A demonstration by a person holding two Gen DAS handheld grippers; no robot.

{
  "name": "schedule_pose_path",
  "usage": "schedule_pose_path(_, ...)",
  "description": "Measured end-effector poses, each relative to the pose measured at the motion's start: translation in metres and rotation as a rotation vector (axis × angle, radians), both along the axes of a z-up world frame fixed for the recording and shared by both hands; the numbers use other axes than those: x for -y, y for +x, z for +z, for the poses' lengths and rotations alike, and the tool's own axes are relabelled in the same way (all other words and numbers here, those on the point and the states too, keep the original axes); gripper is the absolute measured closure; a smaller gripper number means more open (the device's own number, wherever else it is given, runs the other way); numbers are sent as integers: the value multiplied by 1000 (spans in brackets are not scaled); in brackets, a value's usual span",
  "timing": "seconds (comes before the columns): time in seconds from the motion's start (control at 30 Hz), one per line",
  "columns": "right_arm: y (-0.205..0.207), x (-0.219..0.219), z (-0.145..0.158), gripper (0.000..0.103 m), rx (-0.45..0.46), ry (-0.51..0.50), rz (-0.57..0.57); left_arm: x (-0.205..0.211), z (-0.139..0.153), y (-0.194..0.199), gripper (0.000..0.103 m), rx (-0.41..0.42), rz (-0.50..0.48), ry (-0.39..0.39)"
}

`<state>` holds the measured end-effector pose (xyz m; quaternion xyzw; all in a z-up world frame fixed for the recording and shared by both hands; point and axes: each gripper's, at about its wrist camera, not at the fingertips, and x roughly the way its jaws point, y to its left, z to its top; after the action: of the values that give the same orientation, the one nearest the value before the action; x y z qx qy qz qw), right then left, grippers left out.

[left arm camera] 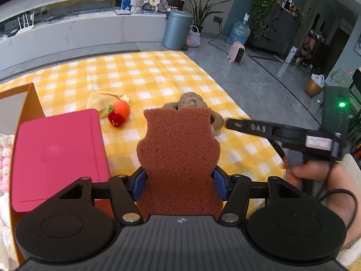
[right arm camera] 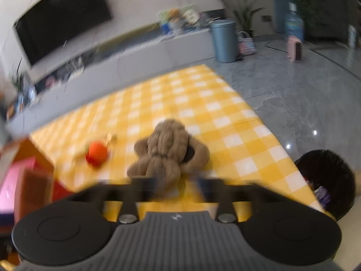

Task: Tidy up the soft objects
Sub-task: 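Lift the plush toy with the right gripper while the left gripper holds the sponge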

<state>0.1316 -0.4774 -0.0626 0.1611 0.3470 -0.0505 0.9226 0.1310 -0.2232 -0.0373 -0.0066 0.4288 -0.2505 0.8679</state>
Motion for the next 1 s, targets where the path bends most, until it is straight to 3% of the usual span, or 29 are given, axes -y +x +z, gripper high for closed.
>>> schedule_pose_path(0.03,5,0,-3,8,21,23,-20,-2,2,0,34,3,4,-6)
schedule_pose_path(0.17,26,-12,-22,5,53,116,-42,-6,8,2,34,0,-3,-30)
schedule_pose_path(0.3,41,-34,-40,4,16,16,8,-16,15,4,34,-8,17,-75)
schedule_pose_path(0.33,44,-39,-44,10,7,-31,34,-18,17,3,34,-2,13,-81)
schedule_pose_path(0.37,46,-43,-47,38,-12,-66,60,-20,18,2,34,2,12,-80)
schedule_pose_path(0.47,52,-47,-48,62,-68,-78,125,-28,22,1,34,-3,35,-90)
schedule_pose_path(0.57,50,-47,-40,73,-113,-111,150,-34,24,4,34,-32,52,-112)
schedule_pose_path(0.67,42,-46,-28,73,-188,-114,177,-35,27,3,34,-18,53,-109)
schedule_pose_path(0.73,24,-54,-20,73,-202,-185,245,-36,29,0,34,6,35,-106)
schedule_pose_path(0.8,6,-61,-18,71,-236,-232,305,-41,29,-2,34,16,32,-116)
schedule_pose_path(0.9,-3,-56,-21,52,-272,-171,298,-47,29,-1,34,11,53,-124)
schedule_pose_path(0.97,2,-52,-18,26,-271,-152,245,-48,28,-1,34,11,60,-123)
schedule_pose_path(1.0,3,-51,-14,22,-239,-160,222,-47,27,0,34,11,58,-123)
